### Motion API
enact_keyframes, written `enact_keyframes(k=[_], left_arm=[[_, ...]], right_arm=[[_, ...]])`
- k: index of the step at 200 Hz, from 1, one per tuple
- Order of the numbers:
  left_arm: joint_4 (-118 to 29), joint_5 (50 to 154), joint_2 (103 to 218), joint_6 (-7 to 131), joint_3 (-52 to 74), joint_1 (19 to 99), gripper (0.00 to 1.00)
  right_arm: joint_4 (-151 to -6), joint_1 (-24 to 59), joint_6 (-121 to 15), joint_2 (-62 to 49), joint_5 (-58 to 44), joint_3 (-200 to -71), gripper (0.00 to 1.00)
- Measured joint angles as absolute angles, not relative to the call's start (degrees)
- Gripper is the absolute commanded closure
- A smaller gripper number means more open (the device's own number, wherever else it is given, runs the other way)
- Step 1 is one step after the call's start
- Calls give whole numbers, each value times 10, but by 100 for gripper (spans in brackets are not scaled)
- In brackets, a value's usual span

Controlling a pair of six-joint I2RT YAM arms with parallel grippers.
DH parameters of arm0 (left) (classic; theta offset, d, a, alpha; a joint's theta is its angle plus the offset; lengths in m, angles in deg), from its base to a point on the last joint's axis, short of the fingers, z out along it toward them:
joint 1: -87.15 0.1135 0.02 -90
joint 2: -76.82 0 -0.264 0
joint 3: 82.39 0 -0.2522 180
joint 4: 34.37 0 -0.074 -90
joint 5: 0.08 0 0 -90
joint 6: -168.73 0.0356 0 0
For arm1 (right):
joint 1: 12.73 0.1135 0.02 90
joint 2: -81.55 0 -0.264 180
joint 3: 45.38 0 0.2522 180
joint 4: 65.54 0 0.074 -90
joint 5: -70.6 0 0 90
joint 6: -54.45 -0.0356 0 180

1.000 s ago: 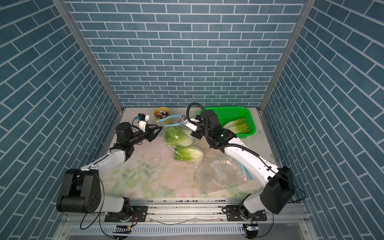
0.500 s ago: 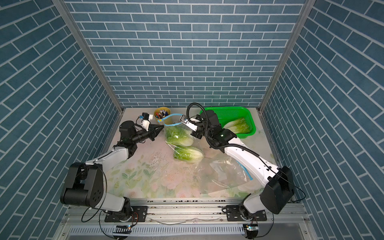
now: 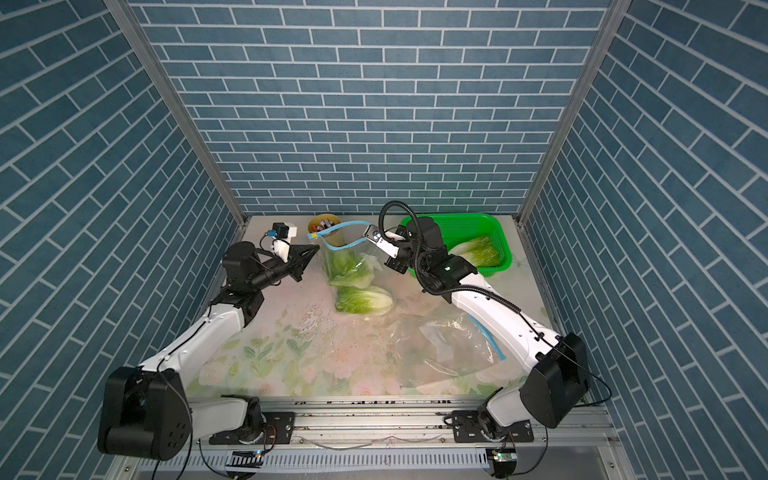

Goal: Put the chinese cabbages into a zipper bag and zip it
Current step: Adjust the zipper food storage bag at the center of the board, then zip the zipper on the zipper food storage bag.

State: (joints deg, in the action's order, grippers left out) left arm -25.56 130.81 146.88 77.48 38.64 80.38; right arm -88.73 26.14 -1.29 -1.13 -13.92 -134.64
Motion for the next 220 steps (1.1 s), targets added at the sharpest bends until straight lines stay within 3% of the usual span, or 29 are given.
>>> enact_keyframes(k=[78,126,162,220], left_arm=[[-403,1246,1387,887,365,733,100],[-436,1229,1386,916,356,714,100],[-446,1227,1385,929,353,708,100],[-463,1233,1380,952,350,702,100]], right_arm=[[-891,255,-88,39,-120,-1281,100],[-913,255,-121,76,-107,-1276,70],[-948,255,-133,98,-77,-1295,62],[-1022,285,-142,57,10,-1429,61]])
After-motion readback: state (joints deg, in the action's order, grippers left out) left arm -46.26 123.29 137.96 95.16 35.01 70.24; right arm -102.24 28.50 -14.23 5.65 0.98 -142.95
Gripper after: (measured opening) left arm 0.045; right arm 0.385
